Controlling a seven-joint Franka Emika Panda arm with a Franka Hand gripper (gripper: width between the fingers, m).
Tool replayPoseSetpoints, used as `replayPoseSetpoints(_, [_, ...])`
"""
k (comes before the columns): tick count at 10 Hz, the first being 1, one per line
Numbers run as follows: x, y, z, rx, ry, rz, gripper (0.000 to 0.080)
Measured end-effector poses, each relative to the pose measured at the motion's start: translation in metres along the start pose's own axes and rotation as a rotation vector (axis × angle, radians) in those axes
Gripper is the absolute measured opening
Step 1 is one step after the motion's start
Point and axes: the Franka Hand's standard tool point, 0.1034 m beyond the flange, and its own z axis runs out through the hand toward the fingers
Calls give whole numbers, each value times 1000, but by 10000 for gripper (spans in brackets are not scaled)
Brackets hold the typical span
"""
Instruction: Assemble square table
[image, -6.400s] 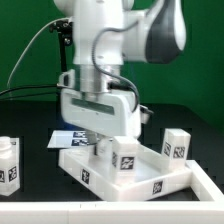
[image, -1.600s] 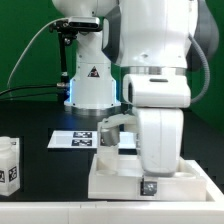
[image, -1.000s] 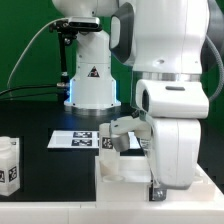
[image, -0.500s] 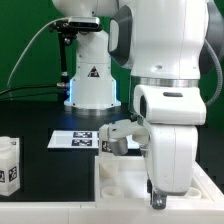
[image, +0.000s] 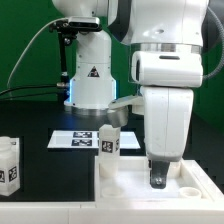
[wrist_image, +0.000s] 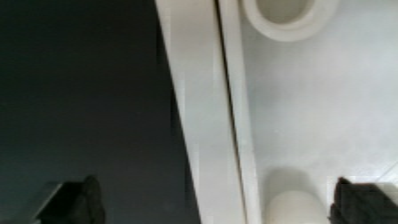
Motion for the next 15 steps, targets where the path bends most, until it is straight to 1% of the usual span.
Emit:
replayPoseSetpoints(2, [-3, 1, 0, -1, -1, 152, 648])
replayPoseSetpoints(3, [-17, 4, -6, 14, -16, 192, 648])
replayPoseSetpoints(4, [-39, 11, -16, 22, -38, 266, 648])
replayPoseSetpoints(5, [-57, 12, -18, 43, -64, 378, 648])
replayPoseSetpoints(6, [-58, 8, -17, 66, -81, 474, 648])
replayPoseSetpoints(7, [-55, 8, -16, 62, -78, 497, 648])
replayPoseSetpoints(9, [-55, 8, -16, 59, -80, 649, 648])
replayPoseSetpoints(10, [-59, 8, -16, 62, -82, 686, 648])
replayPoseSetpoints(11, [-79, 8, -17, 83, -92, 781, 648])
replayPoseSetpoints(12, [-98, 10, -17, 76, -113, 913, 648])
replayPoseSetpoints(13, [-101, 6, -16, 86, -130, 1045, 648])
replayPoseSetpoints(14, [-91, 4, -15, 88, -129, 1089, 648])
replayPoseSetpoints(15, [-89, 3, -15, 92, -125, 1152, 648])
